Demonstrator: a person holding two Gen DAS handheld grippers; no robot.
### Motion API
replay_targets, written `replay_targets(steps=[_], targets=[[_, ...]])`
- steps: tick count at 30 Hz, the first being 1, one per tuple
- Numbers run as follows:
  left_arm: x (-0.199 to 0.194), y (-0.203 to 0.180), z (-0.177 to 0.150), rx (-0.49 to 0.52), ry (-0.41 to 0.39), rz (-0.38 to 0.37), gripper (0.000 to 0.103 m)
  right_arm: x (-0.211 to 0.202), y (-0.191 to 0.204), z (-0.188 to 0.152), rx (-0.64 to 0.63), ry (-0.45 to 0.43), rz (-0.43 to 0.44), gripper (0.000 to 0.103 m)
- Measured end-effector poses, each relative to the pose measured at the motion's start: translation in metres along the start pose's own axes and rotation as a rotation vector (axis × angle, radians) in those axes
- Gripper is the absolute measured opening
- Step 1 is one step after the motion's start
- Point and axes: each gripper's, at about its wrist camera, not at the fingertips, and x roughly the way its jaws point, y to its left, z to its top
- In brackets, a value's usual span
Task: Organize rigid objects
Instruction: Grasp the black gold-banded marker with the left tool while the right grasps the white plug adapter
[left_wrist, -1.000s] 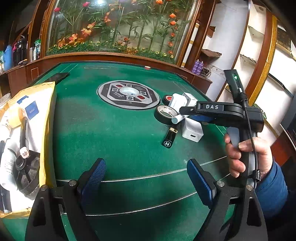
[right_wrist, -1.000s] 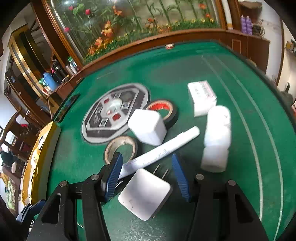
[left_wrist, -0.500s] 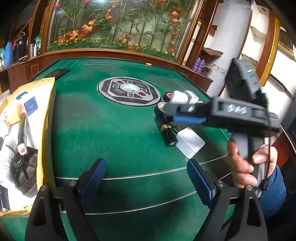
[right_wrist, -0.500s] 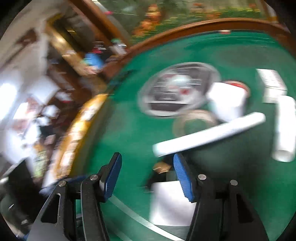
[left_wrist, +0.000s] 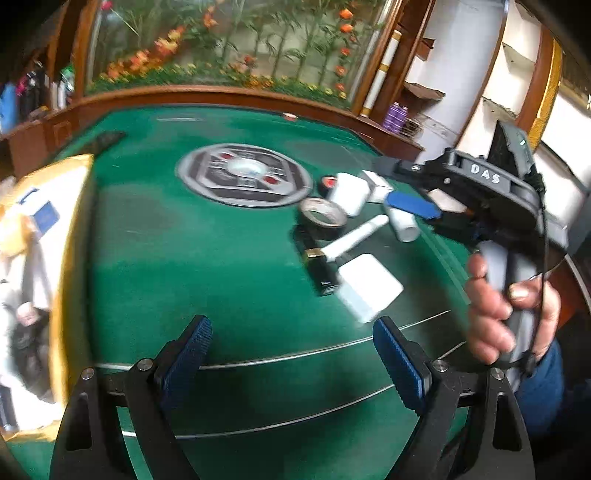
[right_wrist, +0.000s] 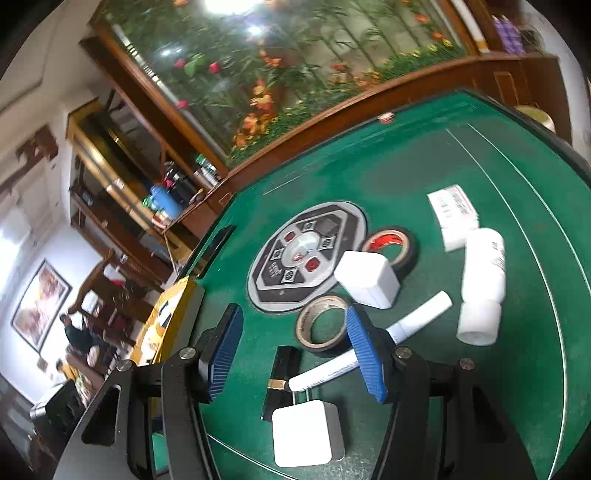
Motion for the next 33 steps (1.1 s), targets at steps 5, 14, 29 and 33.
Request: replay_targets(steps=[5,14,29,33], targets=[[0.024,-0.009,0.030,-0.021,0.061,-0.013,0.063,0.001,-0.014,0.000,0.090,0.035,0.033,0.058],[0.071,-0.013,0.054,-0.035,0.157,0.015,0.052,-0.003,-0.012,0.000,0.096,0.040,0.070,0.058],[0.068,0.016,0.048,0.010,0.137,0.162,0.019,0.017,0.014,-0.016,-0.068,0.191,-0.064,0.059],[0.070,0.020,0.050,0.005,0.138,0.162,0.019,0.026,0.031,-0.034,-0.190,0.273,-0.159,0.061]])
